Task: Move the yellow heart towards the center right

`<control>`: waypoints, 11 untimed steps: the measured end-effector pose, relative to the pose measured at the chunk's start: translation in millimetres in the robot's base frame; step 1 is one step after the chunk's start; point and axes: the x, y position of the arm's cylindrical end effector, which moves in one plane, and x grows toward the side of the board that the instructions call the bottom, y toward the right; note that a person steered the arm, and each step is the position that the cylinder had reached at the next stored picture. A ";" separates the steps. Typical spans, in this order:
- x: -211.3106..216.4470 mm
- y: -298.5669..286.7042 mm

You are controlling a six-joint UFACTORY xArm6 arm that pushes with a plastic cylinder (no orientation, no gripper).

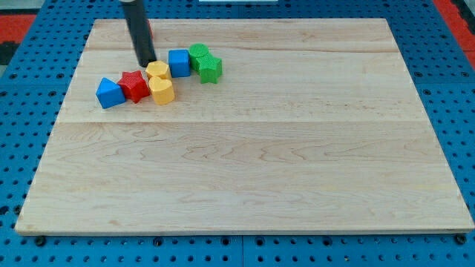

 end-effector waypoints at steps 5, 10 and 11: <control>44.4 40.5; 123.9 10.8; 158.6 38.1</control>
